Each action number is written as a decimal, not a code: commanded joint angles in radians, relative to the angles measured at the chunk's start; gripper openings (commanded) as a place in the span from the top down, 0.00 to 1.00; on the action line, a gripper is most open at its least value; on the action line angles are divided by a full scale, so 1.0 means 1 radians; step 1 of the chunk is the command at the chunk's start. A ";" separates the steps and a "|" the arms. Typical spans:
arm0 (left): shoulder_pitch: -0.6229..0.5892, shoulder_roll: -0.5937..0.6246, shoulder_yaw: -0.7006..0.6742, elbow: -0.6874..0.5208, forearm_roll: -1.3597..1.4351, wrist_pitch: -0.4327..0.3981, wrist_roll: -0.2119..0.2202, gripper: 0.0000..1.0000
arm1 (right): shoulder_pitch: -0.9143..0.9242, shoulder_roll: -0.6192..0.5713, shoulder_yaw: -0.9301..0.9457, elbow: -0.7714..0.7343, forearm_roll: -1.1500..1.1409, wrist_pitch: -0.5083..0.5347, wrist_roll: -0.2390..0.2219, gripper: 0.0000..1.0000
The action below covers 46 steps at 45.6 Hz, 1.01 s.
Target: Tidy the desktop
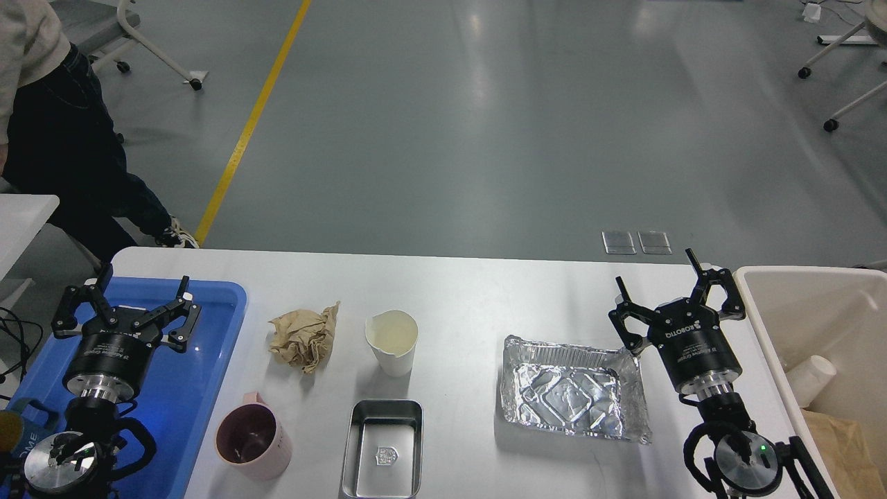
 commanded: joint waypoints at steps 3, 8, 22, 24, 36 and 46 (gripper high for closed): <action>0.000 0.011 0.014 -0.004 0.007 -0.011 0.001 0.03 | 0.006 0.000 0.000 0.002 -0.024 0.000 0.001 0.00; -0.002 0.012 0.016 -0.004 0.045 -0.037 0.002 0.03 | 0.006 0.000 0.002 0.002 -0.029 -0.001 0.001 0.00; -0.003 0.014 0.016 -0.007 0.050 -0.030 0.007 0.03 | 0.006 0.000 0.002 0.000 -0.030 -0.001 0.001 0.00; -0.003 0.014 0.014 -0.009 0.053 -0.031 0.001 0.04 | 0.006 0.000 0.002 0.000 -0.030 -0.001 0.001 0.00; -0.005 0.097 0.014 0.017 0.135 -0.053 -0.001 0.03 | 0.004 0.000 0.002 0.002 -0.030 -0.001 0.001 0.00; 0.002 0.139 0.020 0.005 0.177 -0.083 0.018 0.03 | -0.005 0.002 0.002 0.002 -0.030 -0.001 0.001 0.00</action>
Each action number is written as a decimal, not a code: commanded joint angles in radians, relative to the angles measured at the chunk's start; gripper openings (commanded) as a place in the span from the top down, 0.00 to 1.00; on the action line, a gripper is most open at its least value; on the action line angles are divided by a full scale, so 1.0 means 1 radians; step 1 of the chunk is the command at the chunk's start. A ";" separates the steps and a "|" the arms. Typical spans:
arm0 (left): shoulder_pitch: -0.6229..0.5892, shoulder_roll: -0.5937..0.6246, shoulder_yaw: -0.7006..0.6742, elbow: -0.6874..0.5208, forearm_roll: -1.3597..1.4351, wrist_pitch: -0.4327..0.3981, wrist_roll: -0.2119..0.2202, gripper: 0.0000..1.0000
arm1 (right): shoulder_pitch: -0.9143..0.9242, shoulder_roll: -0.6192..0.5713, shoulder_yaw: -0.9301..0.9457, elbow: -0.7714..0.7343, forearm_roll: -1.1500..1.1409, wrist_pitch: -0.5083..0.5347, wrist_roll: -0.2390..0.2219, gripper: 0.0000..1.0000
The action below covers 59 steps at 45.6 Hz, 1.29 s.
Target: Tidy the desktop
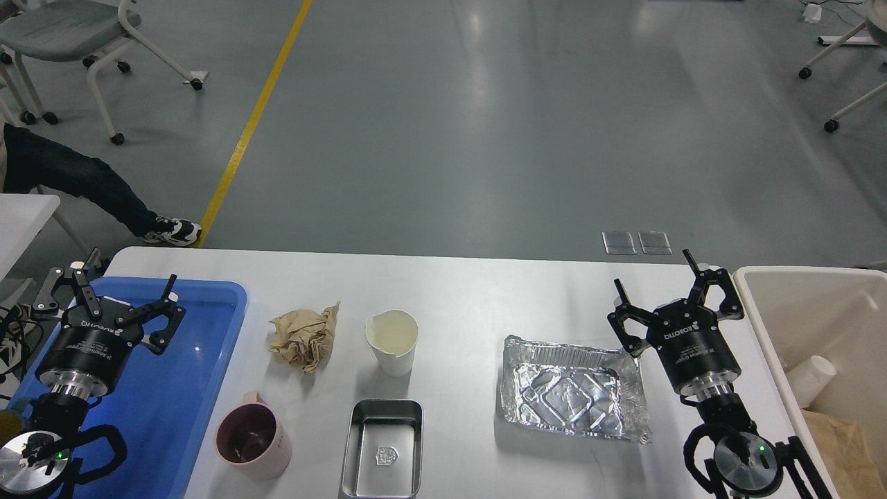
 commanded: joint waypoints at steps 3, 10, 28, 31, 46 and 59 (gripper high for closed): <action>0.000 0.089 0.024 -0.009 0.054 0.036 0.016 0.03 | -0.003 0.000 0.000 -0.001 0.000 0.000 0.000 0.00; -0.002 0.250 0.133 -0.052 0.091 0.162 0.013 0.04 | -0.001 -0.001 -0.002 -0.003 -0.003 -0.003 0.000 0.00; 0.036 0.658 0.290 -0.152 0.125 0.177 0.010 0.04 | 0.005 -0.001 -0.002 -0.009 -0.071 -0.008 0.000 0.00; 0.038 0.742 0.330 -0.164 0.132 0.177 0.007 0.04 | 0.004 -0.003 -0.002 -0.010 -0.071 -0.008 0.000 0.00; 0.124 0.943 0.316 -0.211 0.424 0.176 -0.154 0.03 | -0.003 -0.003 -0.002 -0.007 -0.071 -0.008 0.000 0.00; 0.135 1.080 0.328 -0.253 0.510 0.151 -0.170 0.03 | -0.010 -0.024 -0.002 -0.009 -0.071 -0.008 0.000 0.00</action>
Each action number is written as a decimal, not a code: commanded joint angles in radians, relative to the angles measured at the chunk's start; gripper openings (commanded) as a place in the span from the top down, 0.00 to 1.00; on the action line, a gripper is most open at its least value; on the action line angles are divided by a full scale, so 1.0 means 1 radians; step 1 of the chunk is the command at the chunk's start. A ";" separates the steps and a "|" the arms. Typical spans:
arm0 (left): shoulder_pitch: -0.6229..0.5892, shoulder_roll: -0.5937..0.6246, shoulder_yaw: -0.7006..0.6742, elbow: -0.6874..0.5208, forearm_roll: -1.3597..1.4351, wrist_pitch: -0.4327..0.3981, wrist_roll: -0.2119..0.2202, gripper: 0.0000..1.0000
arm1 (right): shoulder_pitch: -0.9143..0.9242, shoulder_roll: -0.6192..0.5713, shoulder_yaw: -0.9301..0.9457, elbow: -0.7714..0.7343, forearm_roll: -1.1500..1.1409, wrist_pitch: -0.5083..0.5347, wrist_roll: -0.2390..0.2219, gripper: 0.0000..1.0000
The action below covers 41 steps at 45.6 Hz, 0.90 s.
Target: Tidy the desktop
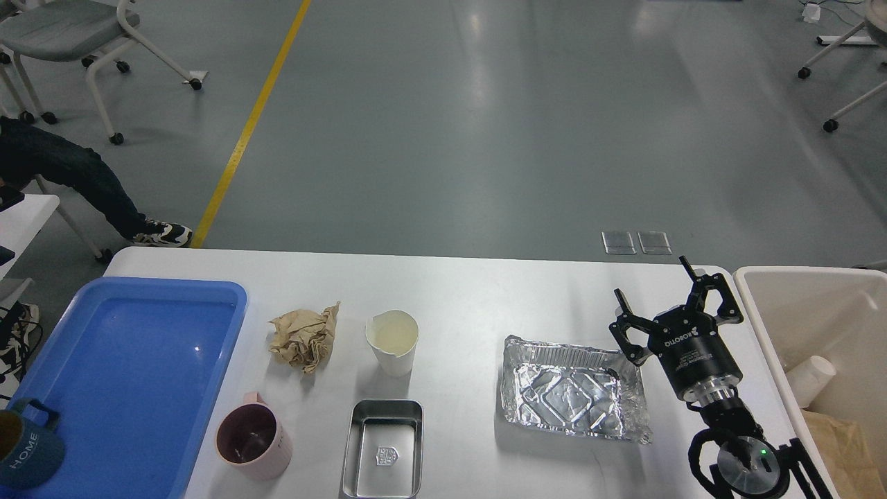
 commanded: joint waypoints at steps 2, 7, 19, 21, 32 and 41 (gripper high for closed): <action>0.005 0.075 -0.001 -0.008 0.003 -0.037 -0.001 0.04 | -0.003 -0.006 0.000 -0.001 0.000 0.000 0.000 0.00; 0.005 0.111 -0.006 -0.005 0.003 -0.080 -0.001 0.04 | -0.005 -0.006 0.000 -0.003 0.000 0.000 0.000 0.00; 0.005 0.111 0.008 -0.008 0.012 -0.068 -0.001 0.03 | -0.004 -0.006 0.000 -0.003 0.000 0.000 0.000 0.00; 0.010 0.104 0.014 -0.011 0.017 -0.061 0.000 0.03 | -0.005 -0.006 0.000 -0.003 0.000 0.000 0.000 0.00; 0.013 0.039 0.080 -0.028 0.113 -0.068 0.100 0.04 | -0.002 -0.004 -0.006 -0.003 -0.002 0.000 0.000 0.00; -0.001 -0.016 0.172 -0.029 0.188 -0.073 0.102 0.04 | 0.003 -0.003 -0.031 -0.003 -0.015 -0.001 0.000 0.00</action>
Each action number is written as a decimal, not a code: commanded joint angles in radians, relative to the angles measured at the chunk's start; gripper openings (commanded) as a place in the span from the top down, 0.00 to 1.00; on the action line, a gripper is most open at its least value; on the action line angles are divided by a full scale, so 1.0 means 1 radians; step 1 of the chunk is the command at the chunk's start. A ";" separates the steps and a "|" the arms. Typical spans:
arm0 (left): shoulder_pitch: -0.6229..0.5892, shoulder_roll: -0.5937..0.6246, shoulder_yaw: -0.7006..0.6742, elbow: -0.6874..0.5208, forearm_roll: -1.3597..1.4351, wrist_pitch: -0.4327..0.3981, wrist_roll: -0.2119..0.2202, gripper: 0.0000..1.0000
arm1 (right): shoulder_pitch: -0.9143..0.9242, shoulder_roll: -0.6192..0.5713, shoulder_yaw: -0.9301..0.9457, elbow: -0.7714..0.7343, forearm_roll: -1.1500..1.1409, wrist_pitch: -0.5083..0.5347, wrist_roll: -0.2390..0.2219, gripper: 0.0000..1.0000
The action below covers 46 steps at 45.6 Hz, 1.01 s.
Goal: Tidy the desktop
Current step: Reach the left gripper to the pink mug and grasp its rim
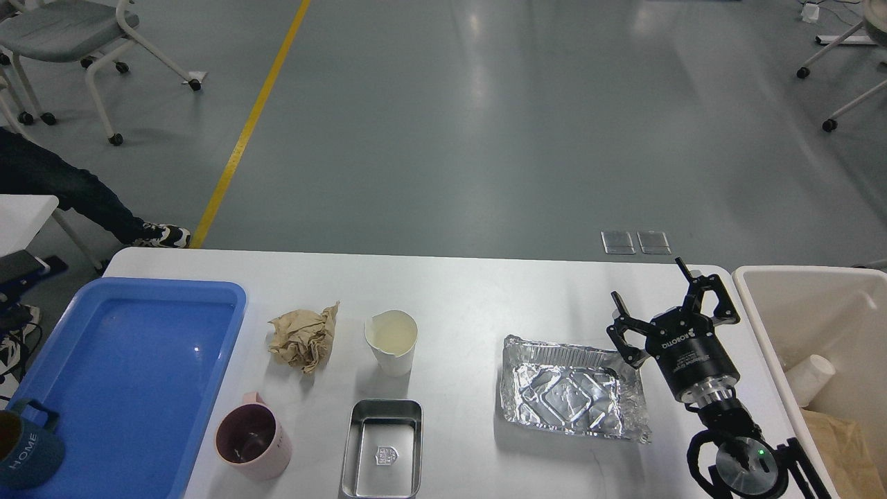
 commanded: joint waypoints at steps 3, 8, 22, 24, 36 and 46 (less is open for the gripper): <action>-0.005 -0.067 0.035 -0.009 0.111 0.001 -0.001 0.04 | 0.002 0.003 -0.007 0.000 -0.007 0.000 0.000 0.00; -0.009 -0.171 0.035 -0.022 0.289 0.011 -0.001 0.04 | 0.000 0.002 -0.007 0.000 -0.005 0.000 0.000 0.00; 0.003 -0.311 0.061 -0.033 0.435 -0.004 -0.083 0.04 | -0.003 0.000 -0.007 0.000 -0.005 0.000 0.002 0.00; 0.006 -0.306 0.063 -0.033 0.427 -0.028 -0.116 0.04 | -0.003 0.002 -0.007 0.000 -0.005 0.000 0.002 0.00; -0.003 -0.302 0.127 -0.033 0.441 -0.110 -0.122 0.04 | 0.000 0.003 -0.006 0.002 -0.005 0.000 0.003 0.00; -0.005 -0.316 0.169 -0.033 0.519 -0.105 -0.117 0.04 | -0.003 0.002 -0.006 0.002 -0.007 0.000 0.003 0.00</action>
